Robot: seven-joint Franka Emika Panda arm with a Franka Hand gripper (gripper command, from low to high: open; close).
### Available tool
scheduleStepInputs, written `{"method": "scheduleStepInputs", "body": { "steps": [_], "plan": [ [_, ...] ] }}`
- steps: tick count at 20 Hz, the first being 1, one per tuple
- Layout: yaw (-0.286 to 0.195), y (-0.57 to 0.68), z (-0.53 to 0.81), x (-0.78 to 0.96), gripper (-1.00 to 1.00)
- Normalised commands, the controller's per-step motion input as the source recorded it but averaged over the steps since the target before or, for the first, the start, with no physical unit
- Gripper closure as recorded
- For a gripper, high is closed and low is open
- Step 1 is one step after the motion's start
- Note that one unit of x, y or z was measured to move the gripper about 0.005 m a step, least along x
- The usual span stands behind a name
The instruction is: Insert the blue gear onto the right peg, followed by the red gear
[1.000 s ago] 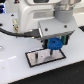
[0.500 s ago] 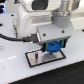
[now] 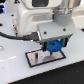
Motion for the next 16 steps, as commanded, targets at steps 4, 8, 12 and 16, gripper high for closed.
{"method": "scheduleStepInputs", "body": {
  "steps": [4, 8, 12, 16],
  "plan": [
    [0.000, -0.07, -0.14, 0.22, 1.00],
    [0.000, -0.03, -0.18, 0.24, 1.00],
    [0.000, -0.01, -0.19, 0.24, 1.00],
    [0.000, -0.01, -0.25, 0.11, 1.00]
  ]
}}
